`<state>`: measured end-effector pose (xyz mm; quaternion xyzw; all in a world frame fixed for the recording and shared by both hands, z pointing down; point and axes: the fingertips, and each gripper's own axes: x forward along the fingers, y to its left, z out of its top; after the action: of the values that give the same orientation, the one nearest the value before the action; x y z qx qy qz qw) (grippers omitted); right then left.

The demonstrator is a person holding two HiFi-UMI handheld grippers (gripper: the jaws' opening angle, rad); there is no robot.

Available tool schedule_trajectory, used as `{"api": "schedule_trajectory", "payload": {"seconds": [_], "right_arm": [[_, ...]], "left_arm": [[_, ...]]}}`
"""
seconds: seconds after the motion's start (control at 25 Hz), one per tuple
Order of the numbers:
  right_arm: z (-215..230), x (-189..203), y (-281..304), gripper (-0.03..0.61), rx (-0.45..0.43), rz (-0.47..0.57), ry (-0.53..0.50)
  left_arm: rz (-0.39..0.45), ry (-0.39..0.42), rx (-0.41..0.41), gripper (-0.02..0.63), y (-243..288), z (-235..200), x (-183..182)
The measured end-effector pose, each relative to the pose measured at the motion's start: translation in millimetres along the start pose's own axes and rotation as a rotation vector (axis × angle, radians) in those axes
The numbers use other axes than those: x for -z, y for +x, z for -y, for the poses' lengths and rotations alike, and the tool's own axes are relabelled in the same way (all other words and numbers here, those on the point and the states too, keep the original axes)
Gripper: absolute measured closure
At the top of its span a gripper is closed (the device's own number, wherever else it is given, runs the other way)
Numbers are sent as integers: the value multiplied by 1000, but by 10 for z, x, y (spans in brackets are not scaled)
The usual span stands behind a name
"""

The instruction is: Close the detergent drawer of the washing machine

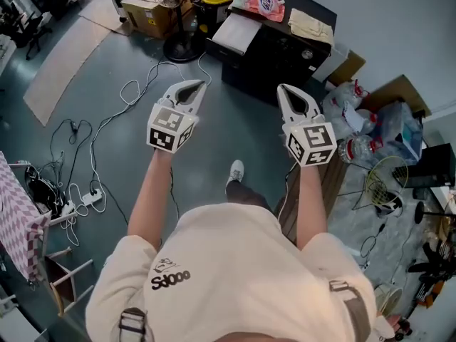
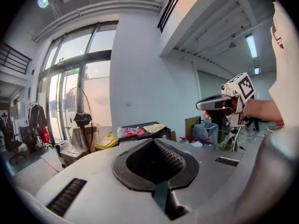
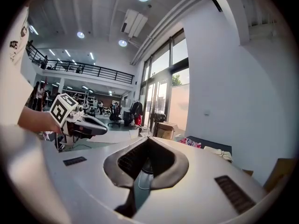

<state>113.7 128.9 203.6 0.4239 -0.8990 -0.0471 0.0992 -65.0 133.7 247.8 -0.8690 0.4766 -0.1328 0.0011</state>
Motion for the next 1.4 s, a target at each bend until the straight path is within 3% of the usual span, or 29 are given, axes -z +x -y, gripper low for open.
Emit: {"api": "schedule_trajectory", "payload": {"seconds": [0.32, 0.64, 0.92, 1.0, 1.4], "right_arm": [[966, 144, 737, 580, -57, -23, 0], [1304, 321, 1284, 580, -97, -58, 7], [1312, 727, 1856, 580, -65, -111, 40], [1329, 883, 2054, 579, -44, -122, 42], [1287, 1942, 2846, 580, 60, -165, 75]], "left_arm": [[-49, -31, -39, 595, 1244, -311, -100], [-90, -86, -87, 594, 2013, -628, 112], [-121, -119, -106, 563, 2443, -1102, 663], [-136, -130, -92, 516, 2598, -1258, 890], [-155, -120, -3, 444, 3325, -1573, 2044]]}}
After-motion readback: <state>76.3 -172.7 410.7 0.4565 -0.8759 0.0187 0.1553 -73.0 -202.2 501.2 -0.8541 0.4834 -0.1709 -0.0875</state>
